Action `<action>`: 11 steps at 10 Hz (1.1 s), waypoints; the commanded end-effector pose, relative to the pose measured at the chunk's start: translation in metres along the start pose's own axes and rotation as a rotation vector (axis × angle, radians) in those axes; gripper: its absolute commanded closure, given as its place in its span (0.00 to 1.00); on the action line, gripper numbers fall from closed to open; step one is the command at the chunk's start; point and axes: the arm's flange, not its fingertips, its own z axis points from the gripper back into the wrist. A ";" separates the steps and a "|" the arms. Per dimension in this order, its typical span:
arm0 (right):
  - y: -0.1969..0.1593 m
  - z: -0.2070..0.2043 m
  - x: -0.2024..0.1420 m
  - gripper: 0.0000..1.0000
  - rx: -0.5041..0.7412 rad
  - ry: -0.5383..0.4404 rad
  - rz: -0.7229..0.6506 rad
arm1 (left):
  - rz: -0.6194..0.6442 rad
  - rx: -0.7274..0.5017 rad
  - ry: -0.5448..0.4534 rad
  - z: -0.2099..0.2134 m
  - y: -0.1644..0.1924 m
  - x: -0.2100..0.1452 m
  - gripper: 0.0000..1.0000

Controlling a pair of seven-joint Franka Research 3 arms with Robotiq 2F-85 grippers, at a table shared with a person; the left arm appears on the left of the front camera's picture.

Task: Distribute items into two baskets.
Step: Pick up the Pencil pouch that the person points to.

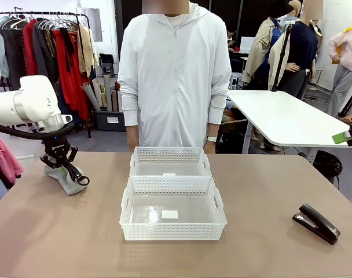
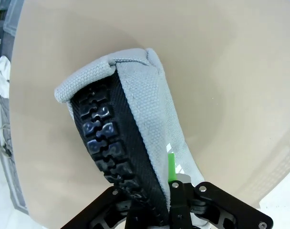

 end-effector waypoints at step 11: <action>0.001 0.000 -0.001 0.00 0.020 -0.020 0.012 | -0.442 0.259 0.077 0.083 -0.005 -0.025 1.00</action>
